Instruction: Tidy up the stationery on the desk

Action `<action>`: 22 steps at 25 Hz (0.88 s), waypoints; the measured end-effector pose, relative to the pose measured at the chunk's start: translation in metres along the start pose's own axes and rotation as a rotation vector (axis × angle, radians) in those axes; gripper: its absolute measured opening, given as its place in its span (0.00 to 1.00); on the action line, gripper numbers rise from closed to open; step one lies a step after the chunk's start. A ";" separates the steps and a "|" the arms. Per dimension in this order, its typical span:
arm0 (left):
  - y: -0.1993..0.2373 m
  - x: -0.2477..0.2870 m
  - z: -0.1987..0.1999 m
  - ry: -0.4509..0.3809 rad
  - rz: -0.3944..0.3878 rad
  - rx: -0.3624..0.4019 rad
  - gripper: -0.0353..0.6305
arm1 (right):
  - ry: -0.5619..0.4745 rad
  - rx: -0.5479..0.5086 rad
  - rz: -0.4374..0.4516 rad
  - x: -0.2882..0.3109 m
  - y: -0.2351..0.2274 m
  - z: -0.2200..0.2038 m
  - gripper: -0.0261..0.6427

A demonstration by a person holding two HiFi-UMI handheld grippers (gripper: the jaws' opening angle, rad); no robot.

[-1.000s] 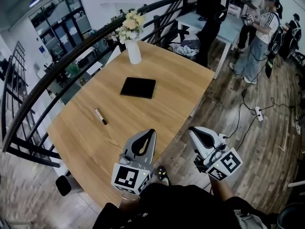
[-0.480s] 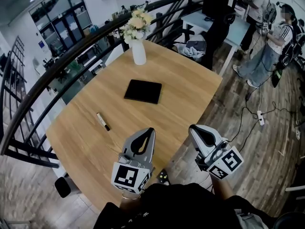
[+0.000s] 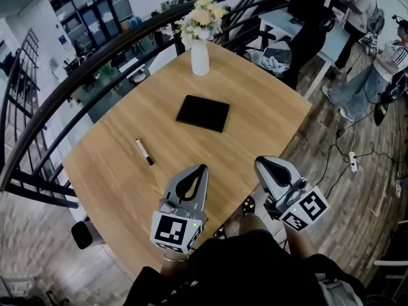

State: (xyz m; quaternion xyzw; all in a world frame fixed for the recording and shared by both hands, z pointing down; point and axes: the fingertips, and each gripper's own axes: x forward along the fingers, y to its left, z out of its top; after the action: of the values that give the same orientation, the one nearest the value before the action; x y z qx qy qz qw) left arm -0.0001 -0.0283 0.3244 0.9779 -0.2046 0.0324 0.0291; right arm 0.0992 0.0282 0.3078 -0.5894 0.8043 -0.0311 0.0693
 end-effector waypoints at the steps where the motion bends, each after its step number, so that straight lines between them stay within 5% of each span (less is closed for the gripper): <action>1: 0.004 0.001 -0.001 0.001 0.012 -0.002 0.04 | 0.004 0.000 0.010 0.005 -0.003 -0.001 0.05; 22: 0.069 0.066 -0.012 0.026 0.366 -0.031 0.04 | 0.050 0.042 0.296 0.115 -0.110 -0.008 0.05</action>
State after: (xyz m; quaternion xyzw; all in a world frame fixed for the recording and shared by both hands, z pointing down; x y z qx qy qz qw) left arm 0.0324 -0.1166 0.3440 0.9232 -0.3794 0.0468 0.0406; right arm 0.1672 -0.1152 0.3217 -0.4618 0.8830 -0.0521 0.0655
